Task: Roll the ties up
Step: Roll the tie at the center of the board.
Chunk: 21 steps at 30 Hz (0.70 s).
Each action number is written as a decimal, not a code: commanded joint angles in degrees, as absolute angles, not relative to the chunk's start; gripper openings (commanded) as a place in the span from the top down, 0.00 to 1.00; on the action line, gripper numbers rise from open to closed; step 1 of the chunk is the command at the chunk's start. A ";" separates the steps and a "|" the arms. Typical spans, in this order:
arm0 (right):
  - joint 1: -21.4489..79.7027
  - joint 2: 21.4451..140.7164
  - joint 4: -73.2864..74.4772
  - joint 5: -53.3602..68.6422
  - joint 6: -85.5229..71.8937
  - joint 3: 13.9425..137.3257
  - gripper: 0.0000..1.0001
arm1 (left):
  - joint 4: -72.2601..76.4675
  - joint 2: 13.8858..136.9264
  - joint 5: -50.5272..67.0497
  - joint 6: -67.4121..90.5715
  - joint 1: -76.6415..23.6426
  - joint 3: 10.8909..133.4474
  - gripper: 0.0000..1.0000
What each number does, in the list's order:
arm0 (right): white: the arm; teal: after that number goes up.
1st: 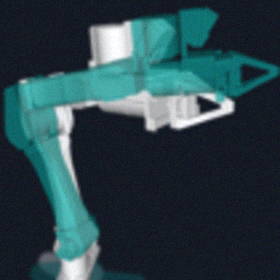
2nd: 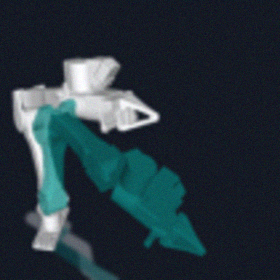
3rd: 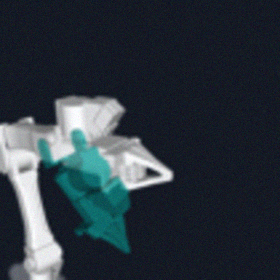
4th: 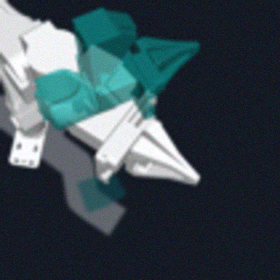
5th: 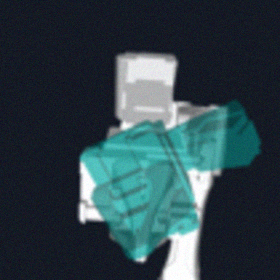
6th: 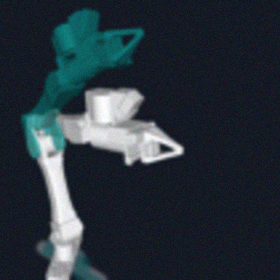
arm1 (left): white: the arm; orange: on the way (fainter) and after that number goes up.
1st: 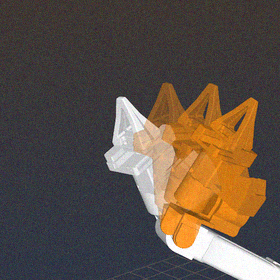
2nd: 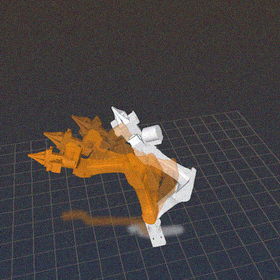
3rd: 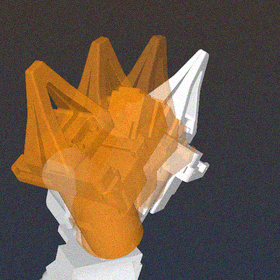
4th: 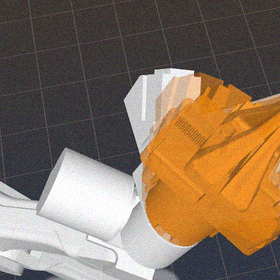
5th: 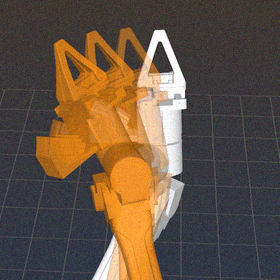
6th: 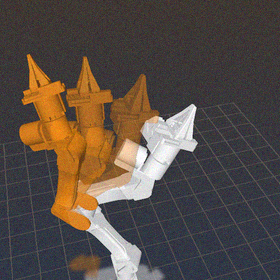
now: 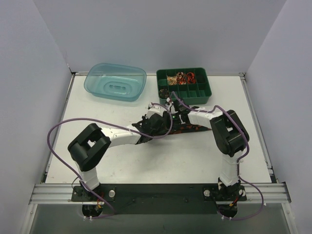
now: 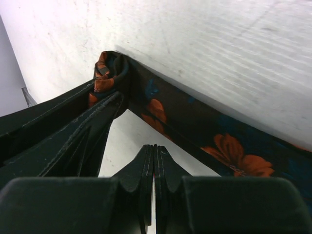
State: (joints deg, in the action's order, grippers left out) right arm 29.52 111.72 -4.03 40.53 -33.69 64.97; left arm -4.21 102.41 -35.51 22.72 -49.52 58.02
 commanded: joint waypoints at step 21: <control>27.42 106.17 -0.97 37.53 -30.41 63.11 1.00 | -6.51 104.86 -33.48 36.48 -50.80 61.35 0.41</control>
